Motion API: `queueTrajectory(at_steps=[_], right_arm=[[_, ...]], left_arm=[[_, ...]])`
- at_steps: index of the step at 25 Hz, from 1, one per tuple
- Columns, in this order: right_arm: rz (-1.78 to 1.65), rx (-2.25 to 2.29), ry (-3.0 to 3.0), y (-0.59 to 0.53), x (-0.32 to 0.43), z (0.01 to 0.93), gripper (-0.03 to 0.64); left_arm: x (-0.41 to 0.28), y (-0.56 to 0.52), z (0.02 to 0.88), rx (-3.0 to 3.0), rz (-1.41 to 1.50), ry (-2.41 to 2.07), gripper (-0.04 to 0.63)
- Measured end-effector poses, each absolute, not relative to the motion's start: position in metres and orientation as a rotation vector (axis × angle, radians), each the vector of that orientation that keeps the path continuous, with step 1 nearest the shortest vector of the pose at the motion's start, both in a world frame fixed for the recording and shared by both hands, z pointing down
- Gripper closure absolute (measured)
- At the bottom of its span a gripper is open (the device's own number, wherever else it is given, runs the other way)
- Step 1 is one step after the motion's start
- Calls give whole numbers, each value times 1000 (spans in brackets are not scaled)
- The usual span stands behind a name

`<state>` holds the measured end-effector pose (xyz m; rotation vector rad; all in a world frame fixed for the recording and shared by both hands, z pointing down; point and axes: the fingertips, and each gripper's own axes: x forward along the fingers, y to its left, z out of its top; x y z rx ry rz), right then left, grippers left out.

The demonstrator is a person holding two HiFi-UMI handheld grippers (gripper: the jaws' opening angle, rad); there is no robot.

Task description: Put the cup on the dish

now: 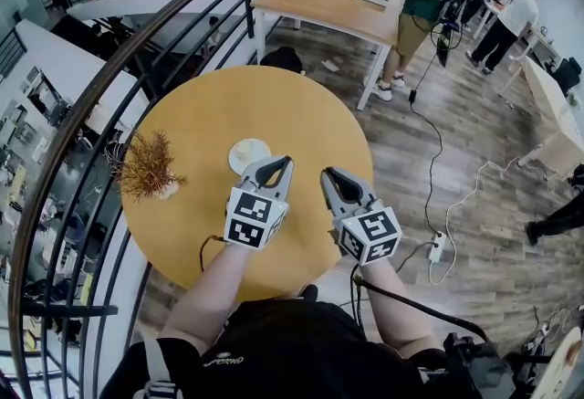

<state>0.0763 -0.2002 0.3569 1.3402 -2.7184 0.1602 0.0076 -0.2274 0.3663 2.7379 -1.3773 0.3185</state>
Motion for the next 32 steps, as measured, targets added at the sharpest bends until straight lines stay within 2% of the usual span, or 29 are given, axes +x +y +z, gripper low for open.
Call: queueTrajectory(at_steps=[32], right_arm=[[199,1297,-2704,-203,69,378,592]], left_arm=[[5,-228,383,2709,333,-1384,586]])
